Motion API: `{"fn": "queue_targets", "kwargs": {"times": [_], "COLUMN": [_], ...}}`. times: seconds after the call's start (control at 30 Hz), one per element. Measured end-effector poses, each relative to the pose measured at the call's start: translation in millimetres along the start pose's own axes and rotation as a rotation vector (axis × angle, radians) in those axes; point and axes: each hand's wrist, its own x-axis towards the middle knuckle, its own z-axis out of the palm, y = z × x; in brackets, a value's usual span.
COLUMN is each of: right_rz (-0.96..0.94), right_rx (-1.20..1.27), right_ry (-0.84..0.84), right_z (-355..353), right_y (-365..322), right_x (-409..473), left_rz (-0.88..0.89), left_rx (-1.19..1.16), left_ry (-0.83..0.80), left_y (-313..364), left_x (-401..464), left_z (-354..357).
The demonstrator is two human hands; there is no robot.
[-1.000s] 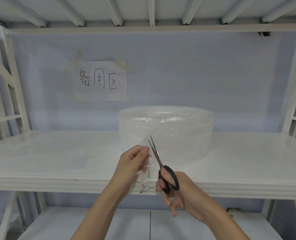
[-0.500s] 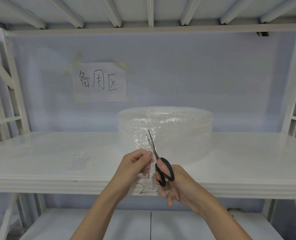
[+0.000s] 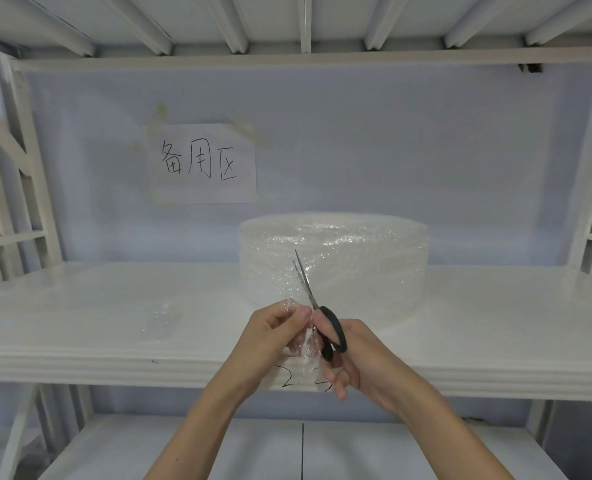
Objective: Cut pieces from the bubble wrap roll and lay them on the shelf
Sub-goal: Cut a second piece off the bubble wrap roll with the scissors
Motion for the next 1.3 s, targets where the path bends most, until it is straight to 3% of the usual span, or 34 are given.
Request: {"fn": "queue_targets", "kwargs": {"times": [1.3], "right_rz": [-0.04], "right_rx": [-0.192], "right_ry": [0.074], "right_z": [-5], "right_y": [-21], "right_x": [8], "left_rz": [0.004], "left_rx": [0.048], "left_ry": [-0.098], "left_y": [8], "left_x": [-6], "left_z": [-1]}}
